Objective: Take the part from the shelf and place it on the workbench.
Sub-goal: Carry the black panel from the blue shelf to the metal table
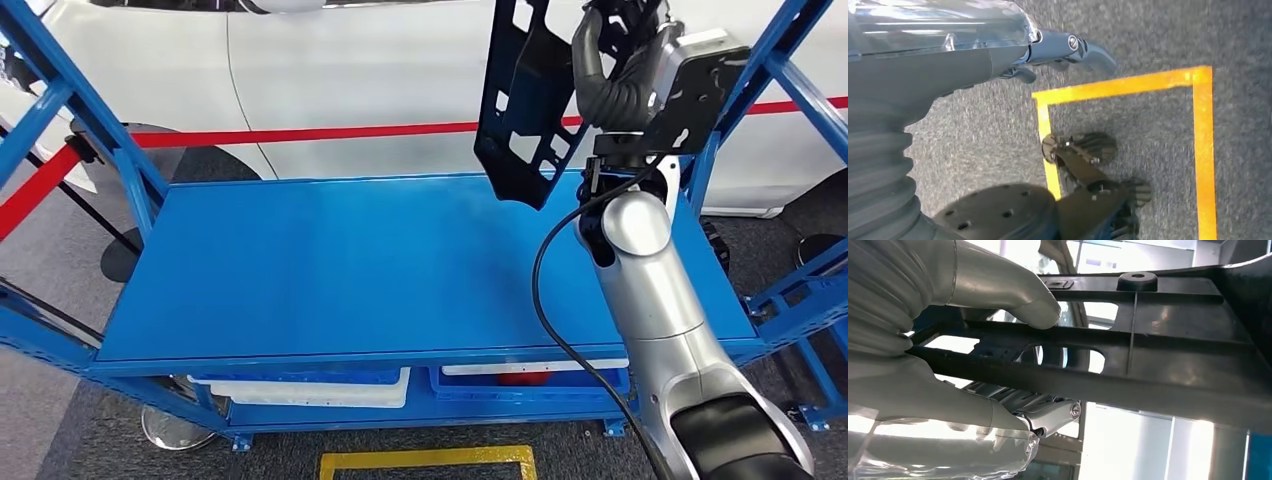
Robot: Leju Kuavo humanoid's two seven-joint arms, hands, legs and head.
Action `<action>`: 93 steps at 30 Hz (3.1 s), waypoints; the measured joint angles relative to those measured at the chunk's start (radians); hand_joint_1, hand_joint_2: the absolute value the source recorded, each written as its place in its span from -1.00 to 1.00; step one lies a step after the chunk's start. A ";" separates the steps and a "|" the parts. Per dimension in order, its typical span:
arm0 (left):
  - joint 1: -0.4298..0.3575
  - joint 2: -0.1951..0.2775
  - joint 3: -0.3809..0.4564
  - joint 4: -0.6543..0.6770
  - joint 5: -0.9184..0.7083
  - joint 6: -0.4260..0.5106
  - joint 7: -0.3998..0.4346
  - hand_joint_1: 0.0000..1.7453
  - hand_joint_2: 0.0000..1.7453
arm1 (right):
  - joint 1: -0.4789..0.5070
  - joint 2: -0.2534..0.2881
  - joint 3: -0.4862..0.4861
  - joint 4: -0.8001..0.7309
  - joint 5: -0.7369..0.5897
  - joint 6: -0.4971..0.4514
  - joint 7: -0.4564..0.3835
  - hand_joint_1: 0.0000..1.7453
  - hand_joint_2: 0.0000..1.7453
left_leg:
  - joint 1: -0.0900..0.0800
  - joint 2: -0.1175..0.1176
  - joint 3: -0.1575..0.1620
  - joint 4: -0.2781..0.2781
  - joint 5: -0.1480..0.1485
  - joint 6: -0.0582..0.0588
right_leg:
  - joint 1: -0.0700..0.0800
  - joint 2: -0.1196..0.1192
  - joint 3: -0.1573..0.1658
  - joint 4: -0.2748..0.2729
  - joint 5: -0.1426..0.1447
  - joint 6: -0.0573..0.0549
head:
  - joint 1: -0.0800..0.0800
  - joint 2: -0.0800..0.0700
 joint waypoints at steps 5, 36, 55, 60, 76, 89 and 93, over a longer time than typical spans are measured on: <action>-0.003 0.000 0.000 0.000 -0.006 0.000 0.006 -1.00 1.00 | 0.004 0.005 0.000 0.004 -0.003 -0.004 -0.003 1.00 1.00 | 0.009 0.009 -0.026 -0.046 0.070 0.009 | -0.006 0.001 -0.028 0.064 -0.091 0.027 | 0.001 0.000; -0.013 -0.001 -0.001 -0.005 -0.013 0.000 0.029 -1.00 1.00 | 0.018 0.048 0.008 0.053 -0.018 -0.010 -0.021 1.00 1.00 | 0.019 0.009 -0.039 -0.030 0.066 0.001 | -0.016 -0.001 -0.042 0.097 -0.115 0.040 | 0.000 0.000; -0.008 -0.002 -0.002 -0.005 -0.031 0.000 0.053 -1.00 1.00 | 0.035 0.061 0.023 0.076 -0.021 -0.009 -0.027 1.00 1.00 | 0.029 0.004 -0.222 0.288 -0.012 -0.065 | -0.014 -0.009 0.056 -0.032 -0.037 -0.011 | -0.003 0.000; -0.012 -0.001 -0.002 -0.006 -0.031 0.001 0.059 -1.00 1.00 | 0.032 0.063 0.023 0.080 -0.022 -0.005 -0.026 1.00 1.00 | 0.031 0.000 -0.005 0.023 0.016 -0.059 | -0.017 -0.010 0.003 -0.019 0.008 0.016 | -0.002 0.000; -0.014 -0.003 -0.001 -0.007 -0.030 0.007 0.077 -1.00 1.00 | 0.039 0.065 0.022 0.115 -0.033 0.006 -0.024 1.00 1.00 | 0.006 0.006 -0.160 -0.009 0.157 -0.015 | 0.009 -0.005 0.172 -0.022 -0.138 0.003 | 0.001 0.000; -0.046 -0.009 -0.001 -0.013 -0.052 0.041 0.097 -1.00 1.00 | 0.041 0.099 0.029 0.148 -0.003 -0.012 -0.025 1.00 1.00 | 0.031 0.001 -0.061 0.104 0.039 -0.064 | -0.004 -0.013 0.013 -0.027 0.000 -0.008 | -0.001 0.000; -0.017 -0.009 -0.002 -0.013 -0.075 0.027 0.064 -1.00 1.00 | 0.084 0.074 0.013 0.147 0.001 -0.024 -0.063 1.00 1.00 | 0.025 -0.002 0.016 -0.027 0.012 -0.040 | -0.004 -0.014 0.000 -0.030 0.033 0.018 | 0.000 0.000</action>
